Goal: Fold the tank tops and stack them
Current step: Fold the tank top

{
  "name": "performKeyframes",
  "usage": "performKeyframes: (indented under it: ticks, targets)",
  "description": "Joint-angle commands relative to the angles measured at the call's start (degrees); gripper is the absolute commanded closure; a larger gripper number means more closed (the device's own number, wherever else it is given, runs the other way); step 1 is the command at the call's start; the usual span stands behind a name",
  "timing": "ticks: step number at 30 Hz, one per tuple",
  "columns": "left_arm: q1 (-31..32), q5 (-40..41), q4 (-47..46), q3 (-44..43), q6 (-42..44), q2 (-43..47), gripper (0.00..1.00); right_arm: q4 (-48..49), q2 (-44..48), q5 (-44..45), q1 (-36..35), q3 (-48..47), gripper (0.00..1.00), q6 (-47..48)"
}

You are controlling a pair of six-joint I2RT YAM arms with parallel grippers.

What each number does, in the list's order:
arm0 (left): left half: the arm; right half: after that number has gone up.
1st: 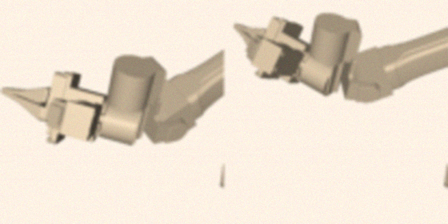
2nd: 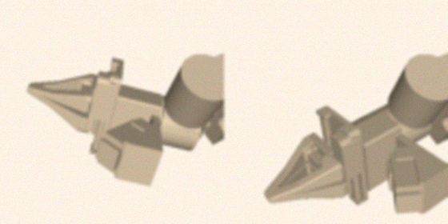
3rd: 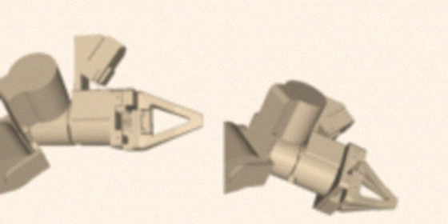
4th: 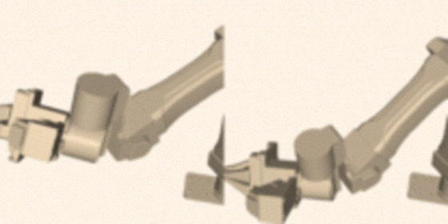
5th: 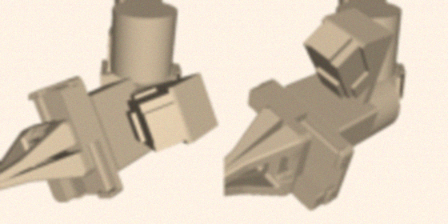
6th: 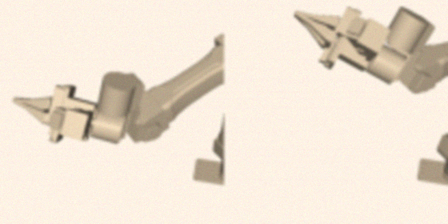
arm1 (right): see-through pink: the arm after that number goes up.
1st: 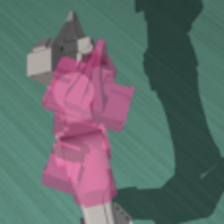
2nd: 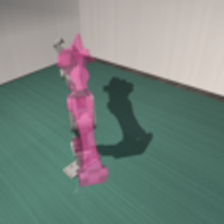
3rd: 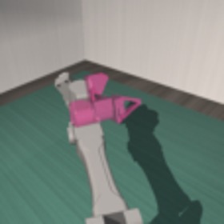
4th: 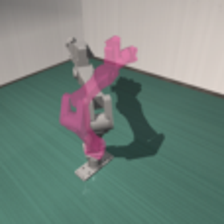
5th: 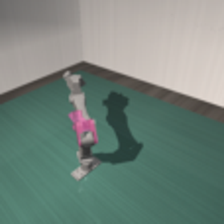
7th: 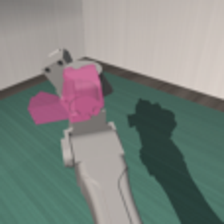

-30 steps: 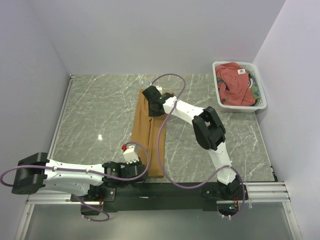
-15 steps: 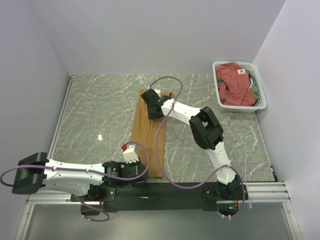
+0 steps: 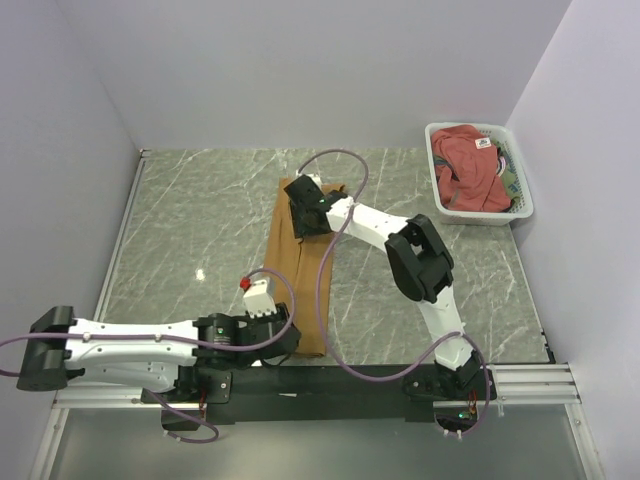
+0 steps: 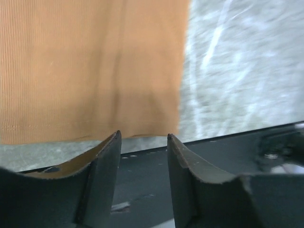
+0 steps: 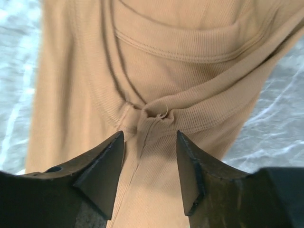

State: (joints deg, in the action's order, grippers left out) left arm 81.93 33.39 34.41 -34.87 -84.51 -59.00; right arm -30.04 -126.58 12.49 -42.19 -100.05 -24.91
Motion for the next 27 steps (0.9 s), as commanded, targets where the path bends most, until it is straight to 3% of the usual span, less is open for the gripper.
performKeyframes:
  ticks: [1,8,11,18,27]
  targets:
    - [-0.3,4.1,5.0,-4.2,1.2,3.5,0.50,1.2,5.7,0.4,-0.1,-2.9,0.44,2.4]
    - [-3.4,2.7,-3.5,-5.9,9.8,1.8,0.56,0.2,9.5,0.1,3.9,-3.8,0.45,1.3]
    - [-7.7,-0.6,-10.3,-6.1,14.0,-3.4,0.75,-0.4,9.7,-1.8,9.5,-4.1,0.50,-0.8]
    - [-12.2,-7.9,-21.8,-8.5,20.6,-16.3,0.96,2.8,6.2,-6.6,17.8,-5.6,0.53,-3.2]
    - [-12.8,-11.6,-23.9,-10.2,21.7,-28.3,0.99,11.6,0.2,-14.0,21.9,-6.5,0.46,-8.0]
